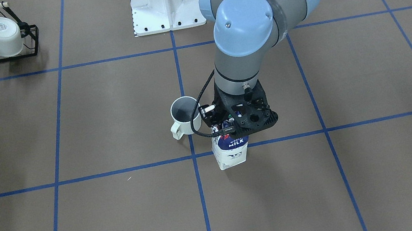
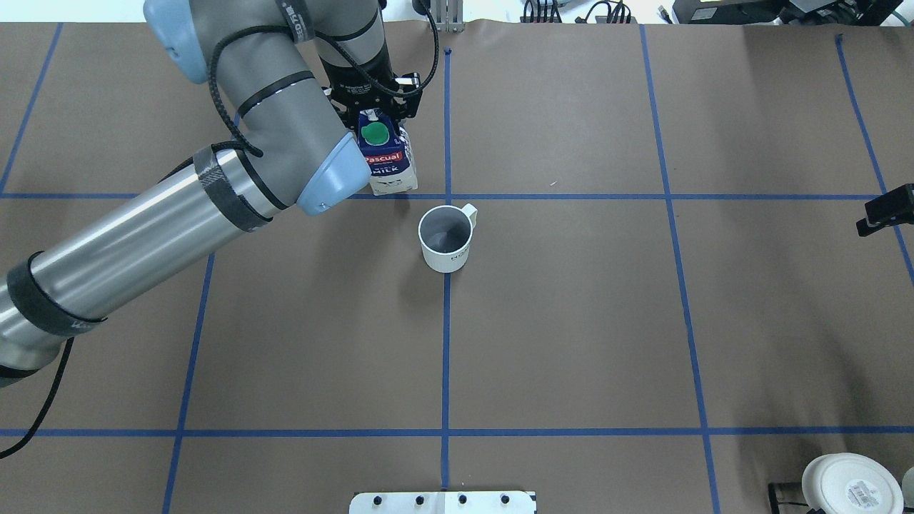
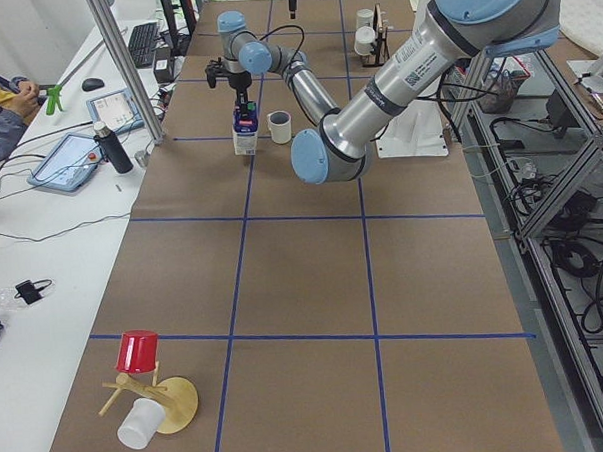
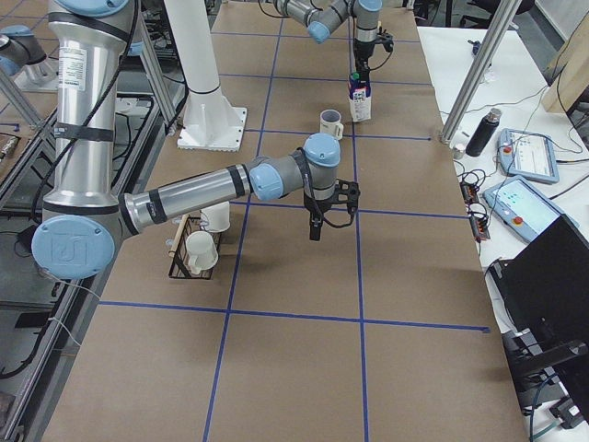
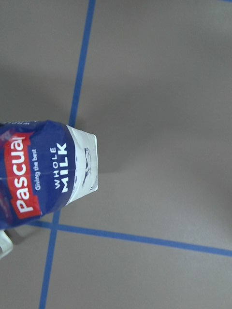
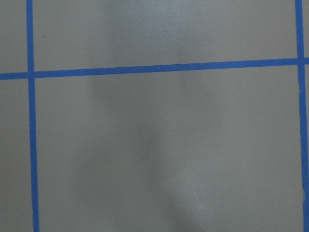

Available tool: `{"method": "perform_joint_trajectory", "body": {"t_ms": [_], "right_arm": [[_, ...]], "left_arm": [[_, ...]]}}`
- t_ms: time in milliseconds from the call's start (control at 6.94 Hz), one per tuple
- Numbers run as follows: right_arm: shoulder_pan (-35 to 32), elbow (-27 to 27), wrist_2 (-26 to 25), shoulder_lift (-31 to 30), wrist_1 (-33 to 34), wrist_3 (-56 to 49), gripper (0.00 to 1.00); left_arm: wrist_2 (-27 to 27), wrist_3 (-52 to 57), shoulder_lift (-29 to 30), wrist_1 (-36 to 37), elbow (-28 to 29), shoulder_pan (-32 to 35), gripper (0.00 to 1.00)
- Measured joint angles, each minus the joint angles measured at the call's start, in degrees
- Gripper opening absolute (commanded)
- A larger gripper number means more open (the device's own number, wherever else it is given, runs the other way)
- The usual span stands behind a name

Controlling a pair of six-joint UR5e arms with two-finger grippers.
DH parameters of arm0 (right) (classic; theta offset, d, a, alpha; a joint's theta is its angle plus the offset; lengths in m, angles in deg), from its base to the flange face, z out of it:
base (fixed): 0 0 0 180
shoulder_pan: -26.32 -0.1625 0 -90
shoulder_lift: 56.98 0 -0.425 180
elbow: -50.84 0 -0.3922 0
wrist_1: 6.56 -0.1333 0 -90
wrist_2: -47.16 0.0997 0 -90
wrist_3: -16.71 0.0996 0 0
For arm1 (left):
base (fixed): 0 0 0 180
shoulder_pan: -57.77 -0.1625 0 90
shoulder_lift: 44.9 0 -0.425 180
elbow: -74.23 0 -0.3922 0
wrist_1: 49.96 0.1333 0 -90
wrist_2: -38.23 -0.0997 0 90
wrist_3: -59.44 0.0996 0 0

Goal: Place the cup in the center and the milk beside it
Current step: 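Carry the milk carton with the left gripper beside the mug while the right arm withdraws, then release the milk carton and withdraw the left arm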

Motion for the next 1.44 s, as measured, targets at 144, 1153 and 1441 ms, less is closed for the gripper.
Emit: {"method": "perform_joint_trajectory", "body": {"t_ms": [144,1153,1441], "right_arm": [[-0.11,0.00,0.02,-0.03,0.01,-0.26,1.00],[-0.76,0.50,-0.15,1.28,0.05,-0.38,1.00],[-3.45,3.24,-0.20,1.40,-0.31,-3.59,1.00]], "left_arm": [[-1.34,0.96,0.44,-1.14,1.15,-0.82,0.72],[-2.87,13.45,-14.86,12.31,-28.65,4.94,0.98],[-1.32,26.41,-34.55,14.03,-44.39,10.61,0.98]]}}
